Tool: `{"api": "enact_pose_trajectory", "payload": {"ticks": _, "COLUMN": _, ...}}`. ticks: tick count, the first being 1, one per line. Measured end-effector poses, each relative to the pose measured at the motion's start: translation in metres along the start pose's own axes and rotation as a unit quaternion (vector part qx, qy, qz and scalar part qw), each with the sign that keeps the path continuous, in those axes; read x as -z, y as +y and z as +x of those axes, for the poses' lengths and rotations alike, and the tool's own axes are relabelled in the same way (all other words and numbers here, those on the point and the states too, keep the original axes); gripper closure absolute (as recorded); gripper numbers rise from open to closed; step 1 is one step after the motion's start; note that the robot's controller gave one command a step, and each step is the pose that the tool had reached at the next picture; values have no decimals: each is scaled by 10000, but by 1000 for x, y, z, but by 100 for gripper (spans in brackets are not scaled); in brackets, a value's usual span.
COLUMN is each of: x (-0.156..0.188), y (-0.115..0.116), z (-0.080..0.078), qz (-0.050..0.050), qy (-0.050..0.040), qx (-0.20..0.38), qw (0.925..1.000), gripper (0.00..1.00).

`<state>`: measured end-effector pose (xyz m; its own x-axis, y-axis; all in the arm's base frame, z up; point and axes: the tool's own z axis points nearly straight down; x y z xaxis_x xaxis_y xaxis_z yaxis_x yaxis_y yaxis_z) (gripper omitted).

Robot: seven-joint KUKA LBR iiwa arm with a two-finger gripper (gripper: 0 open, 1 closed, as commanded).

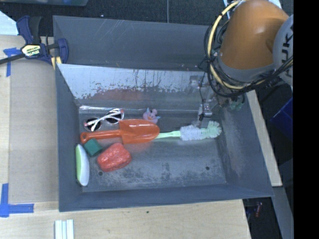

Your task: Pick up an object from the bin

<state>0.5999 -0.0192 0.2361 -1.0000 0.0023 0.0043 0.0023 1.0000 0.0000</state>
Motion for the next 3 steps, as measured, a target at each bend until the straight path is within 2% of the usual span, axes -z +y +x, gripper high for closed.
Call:
{"api": "enact_pose_trajectory", "payload": {"ticks": 1, "x": 5, "y": 0, "z": -1, "qz": 1, "qy": -44, "qx": 0, "qw": 10000, "gripper": 0}}
{"api": "enact_pose_trajectory", "payload": {"ticks": 2, "x": -66, "y": -29, "z": -7, "qz": 6, "qy": -61, "qx": 397, "qw": 9992, "gripper": 0}}
{"api": "enact_pose_trajectory", "payload": {"ticks": 3, "x": -74, "y": -82, "z": 5, "qz": 21, "qy": -104, "qx": 673, "qw": 9977, "gripper": 0}}
